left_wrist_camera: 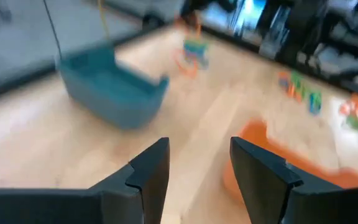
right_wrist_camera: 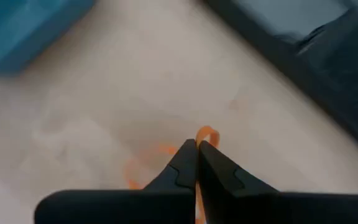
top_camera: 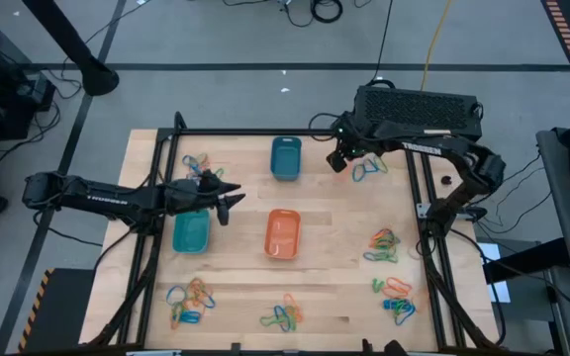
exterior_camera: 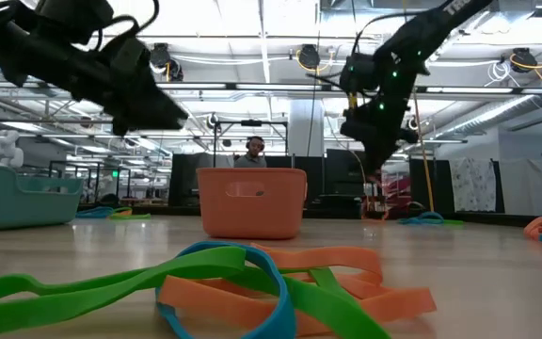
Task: Sort rubber bands into baskets
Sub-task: Put the orange rubber band into the orange bin
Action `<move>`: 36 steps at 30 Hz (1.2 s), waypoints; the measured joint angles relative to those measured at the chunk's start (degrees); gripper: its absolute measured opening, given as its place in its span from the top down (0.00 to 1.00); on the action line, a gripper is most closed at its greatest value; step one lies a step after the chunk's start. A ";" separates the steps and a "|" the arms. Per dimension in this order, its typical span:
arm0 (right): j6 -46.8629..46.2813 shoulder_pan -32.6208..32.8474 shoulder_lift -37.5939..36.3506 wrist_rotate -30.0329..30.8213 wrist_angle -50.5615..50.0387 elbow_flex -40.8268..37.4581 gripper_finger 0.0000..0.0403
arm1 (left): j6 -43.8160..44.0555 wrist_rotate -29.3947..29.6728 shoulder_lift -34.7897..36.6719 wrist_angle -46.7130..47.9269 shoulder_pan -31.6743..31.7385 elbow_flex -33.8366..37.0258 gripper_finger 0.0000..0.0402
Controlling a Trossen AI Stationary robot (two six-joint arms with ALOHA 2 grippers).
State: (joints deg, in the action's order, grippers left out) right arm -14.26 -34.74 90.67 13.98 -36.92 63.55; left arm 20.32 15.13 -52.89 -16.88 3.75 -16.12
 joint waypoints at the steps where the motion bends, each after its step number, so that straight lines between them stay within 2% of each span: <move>1: -0.14 0.35 -0.71 2.18 -0.11 0.00 1.00 | 1.27 -0.08 -0.03 1.31 -0.40 0.02 0.56; 5: -1.33 2.42 -3.05 5.96 -0.27 0.00 1.00 | 1.77 0.05 -0.02 1.38 -1.73 0.02 0.56; 13: -8.13 13.09 -5.02 2.22 1.72 0.00 1.00 | -5.74 1.67 -0.02 -5.81 -1.90 0.02 0.56; 20: -12.25 24.81 -4.30 -2.05 14.68 -0.02 1.00 | -7.58 1.38 -0.02 -4.32 -1.90 0.00 0.56; 24: -12.55 30.35 -3.62 -2.38 21.79 -0.07 1.00 | -7.74 1.40 -0.02 -4.05 -1.90 0.00 0.56; 29: -12.77 33.68 -1.53 -1.90 27.38 -0.09 1.00 | -7.62 1.42 -0.02 -4.87 -1.90 0.02 0.56; 36: -14.06 36.65 3.32 -5.46 31.96 0.03 1.00 | -7.61 1.44 -0.02 -5.78 -1.86 0.00 0.56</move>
State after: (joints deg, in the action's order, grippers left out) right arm -28.32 1.91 93.99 8.52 -4.96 63.58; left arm 12.71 16.58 -52.90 -22.66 1.89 -16.12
